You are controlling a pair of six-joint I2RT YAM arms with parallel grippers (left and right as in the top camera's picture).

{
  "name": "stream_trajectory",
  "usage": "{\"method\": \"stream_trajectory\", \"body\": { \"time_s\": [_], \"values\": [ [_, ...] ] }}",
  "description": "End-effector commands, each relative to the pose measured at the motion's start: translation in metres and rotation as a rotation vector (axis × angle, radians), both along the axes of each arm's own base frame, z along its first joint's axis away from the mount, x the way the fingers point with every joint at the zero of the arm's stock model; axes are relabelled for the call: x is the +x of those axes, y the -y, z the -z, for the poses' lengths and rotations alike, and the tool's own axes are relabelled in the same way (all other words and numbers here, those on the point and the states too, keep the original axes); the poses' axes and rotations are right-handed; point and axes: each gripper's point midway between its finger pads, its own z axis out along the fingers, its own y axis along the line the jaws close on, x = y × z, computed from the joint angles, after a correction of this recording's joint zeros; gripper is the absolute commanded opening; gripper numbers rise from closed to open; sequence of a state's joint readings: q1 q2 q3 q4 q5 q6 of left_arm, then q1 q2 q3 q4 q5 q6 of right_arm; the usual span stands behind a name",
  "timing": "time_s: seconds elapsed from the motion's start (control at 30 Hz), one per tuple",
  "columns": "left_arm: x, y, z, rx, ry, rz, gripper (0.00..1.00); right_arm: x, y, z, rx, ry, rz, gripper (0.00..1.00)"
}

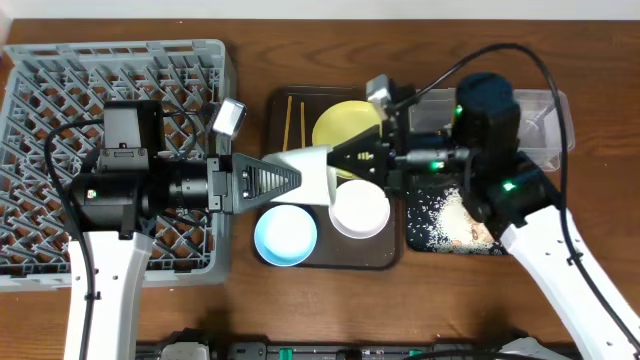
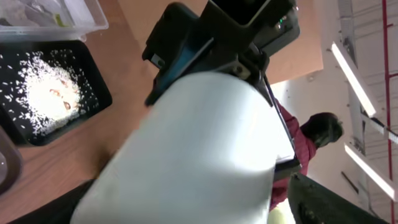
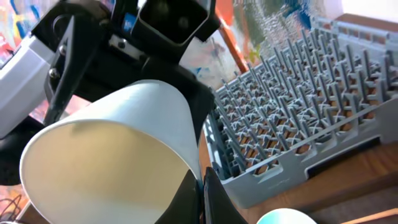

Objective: Sort waste into correct bins and load items into the dishwasher
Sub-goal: 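Hand the white cup from the right gripper to the left gripper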

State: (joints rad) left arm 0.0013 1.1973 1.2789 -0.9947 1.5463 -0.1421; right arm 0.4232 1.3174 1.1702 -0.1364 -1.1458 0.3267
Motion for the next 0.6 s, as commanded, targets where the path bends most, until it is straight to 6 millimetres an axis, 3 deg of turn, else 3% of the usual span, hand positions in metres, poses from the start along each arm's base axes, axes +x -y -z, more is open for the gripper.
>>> {"method": "stream_trajectory", "body": {
  "time_s": [0.0,0.1,0.3,0.47,0.5,0.57],
  "values": [
    [-0.0064,0.0013,-0.0099,-0.023,0.019,0.019,0.89,-0.0071,0.0024,-0.0087,0.023,0.000,-0.050,0.01],
    [-0.0062,0.0013,-0.0101,-0.023,0.023,0.019,0.87,-0.0070,0.0025,-0.0083,0.022,-0.003,-0.049,0.01],
    [-0.0064,0.0013,-0.0101,-0.023,0.023,0.019,0.67,-0.0069,0.0025,-0.0085,0.022,-0.001,-0.049,0.01],
    [-0.0045,0.0013,-0.0113,-0.022,0.050,0.019,0.63,-0.0069,0.0025,-0.0085,0.022,-0.001,-0.048,0.01],
    [-0.0035,0.0012,-0.0113,-0.019,0.060,0.017,0.60,-0.0063,0.0025,-0.0083,0.021,-0.002,-0.045,0.02],
    [0.0004,0.0007,-0.0063,0.016,0.068,-0.007,0.59,-0.0040,0.0025,-0.0075,0.017,-0.011,-0.031,0.17]
  ]
}}
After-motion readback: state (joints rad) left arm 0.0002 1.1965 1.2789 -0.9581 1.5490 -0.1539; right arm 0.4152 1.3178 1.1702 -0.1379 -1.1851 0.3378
